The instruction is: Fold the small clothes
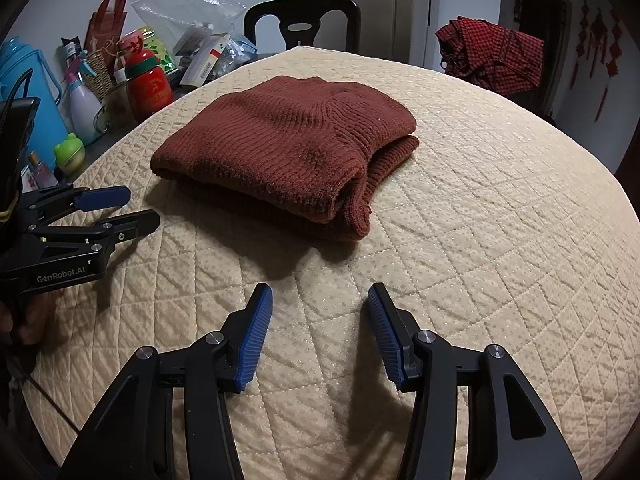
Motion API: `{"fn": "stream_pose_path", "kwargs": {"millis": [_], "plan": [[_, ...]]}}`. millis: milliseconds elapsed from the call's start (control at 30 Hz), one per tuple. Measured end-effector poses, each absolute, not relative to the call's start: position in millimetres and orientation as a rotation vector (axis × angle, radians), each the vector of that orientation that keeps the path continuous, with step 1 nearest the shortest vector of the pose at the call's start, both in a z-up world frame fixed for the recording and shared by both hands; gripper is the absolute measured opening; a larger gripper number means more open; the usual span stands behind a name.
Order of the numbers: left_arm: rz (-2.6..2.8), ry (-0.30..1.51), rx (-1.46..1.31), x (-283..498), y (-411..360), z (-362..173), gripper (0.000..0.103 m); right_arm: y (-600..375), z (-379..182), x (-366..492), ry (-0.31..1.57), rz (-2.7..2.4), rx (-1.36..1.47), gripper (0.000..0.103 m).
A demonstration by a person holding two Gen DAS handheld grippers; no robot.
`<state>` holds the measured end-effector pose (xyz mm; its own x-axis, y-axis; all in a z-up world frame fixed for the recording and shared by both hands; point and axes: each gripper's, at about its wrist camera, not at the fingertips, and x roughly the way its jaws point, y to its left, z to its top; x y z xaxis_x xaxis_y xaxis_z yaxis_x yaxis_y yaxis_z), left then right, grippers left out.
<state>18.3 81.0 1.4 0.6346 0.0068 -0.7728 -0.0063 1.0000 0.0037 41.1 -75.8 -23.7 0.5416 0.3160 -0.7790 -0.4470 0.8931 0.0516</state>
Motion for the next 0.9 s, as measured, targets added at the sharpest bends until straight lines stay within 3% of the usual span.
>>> {"fn": "stream_pose_path", "kwargs": {"millis": [900], "plan": [[0.015, 0.886, -0.002, 17.3, 82.5, 1.1, 0.068, -75.4, -23.5, 40.9, 0.890, 0.455, -0.161, 0.051]]}}
